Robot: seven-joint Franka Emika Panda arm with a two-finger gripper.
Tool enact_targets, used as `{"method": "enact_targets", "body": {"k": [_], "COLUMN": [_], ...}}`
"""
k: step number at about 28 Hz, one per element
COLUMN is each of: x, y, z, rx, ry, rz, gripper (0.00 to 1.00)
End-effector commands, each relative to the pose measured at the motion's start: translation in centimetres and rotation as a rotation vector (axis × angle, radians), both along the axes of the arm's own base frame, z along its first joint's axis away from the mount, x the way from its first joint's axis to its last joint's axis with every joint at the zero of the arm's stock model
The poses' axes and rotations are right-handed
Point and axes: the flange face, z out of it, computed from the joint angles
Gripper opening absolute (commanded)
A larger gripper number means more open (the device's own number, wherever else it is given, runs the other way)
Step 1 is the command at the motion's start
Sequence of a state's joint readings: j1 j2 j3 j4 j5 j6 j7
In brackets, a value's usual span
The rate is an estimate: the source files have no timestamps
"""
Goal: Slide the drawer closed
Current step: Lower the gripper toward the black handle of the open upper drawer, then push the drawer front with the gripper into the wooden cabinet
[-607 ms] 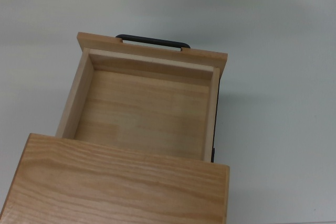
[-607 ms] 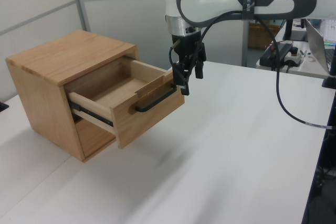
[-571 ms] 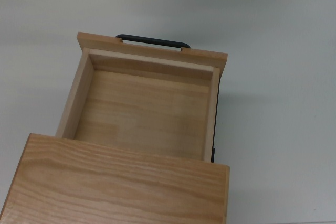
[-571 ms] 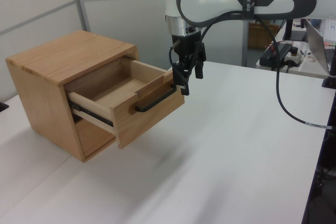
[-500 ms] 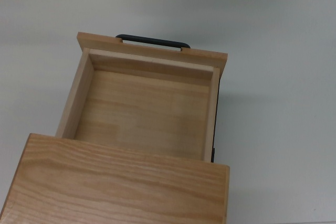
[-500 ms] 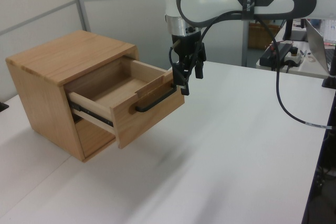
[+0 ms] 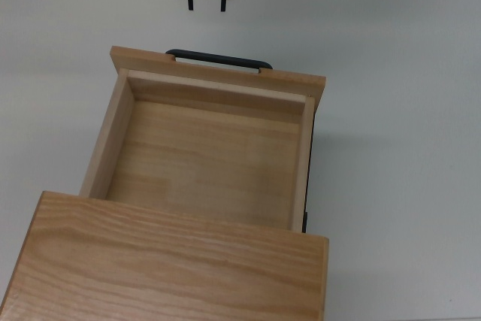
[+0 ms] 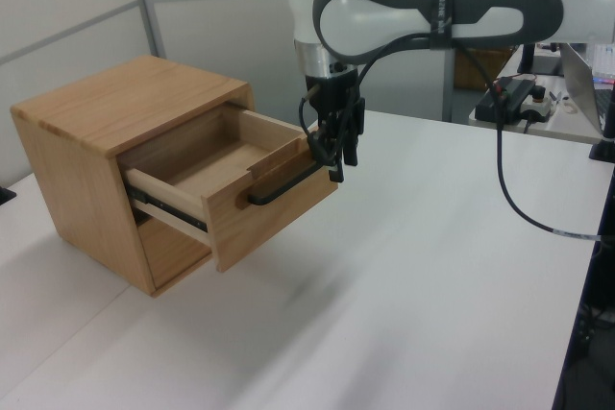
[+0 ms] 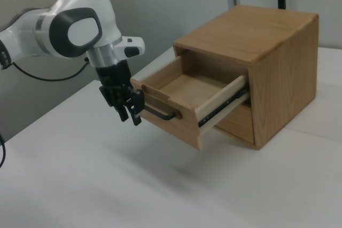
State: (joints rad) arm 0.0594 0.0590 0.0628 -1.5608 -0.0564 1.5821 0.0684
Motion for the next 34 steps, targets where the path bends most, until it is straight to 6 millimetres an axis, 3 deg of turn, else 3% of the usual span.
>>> {"method": "enact_targets", "body": {"k": [1,15,22,34], "x": [0.8,3.7,5.3,9.7], "y": [0.6,1.3,1.5,0.8], "z": [-1.6,-4.9,-4.9,-4.8], "rx": [0.017,0.032,0.045,0.042], "ry": [0.009,-0.025,-0.086,-0.144], "rz": [-0.062,-0.064,-0.063,-0.094], "gripper": [0.0,0.0,0.0,0.0]}}
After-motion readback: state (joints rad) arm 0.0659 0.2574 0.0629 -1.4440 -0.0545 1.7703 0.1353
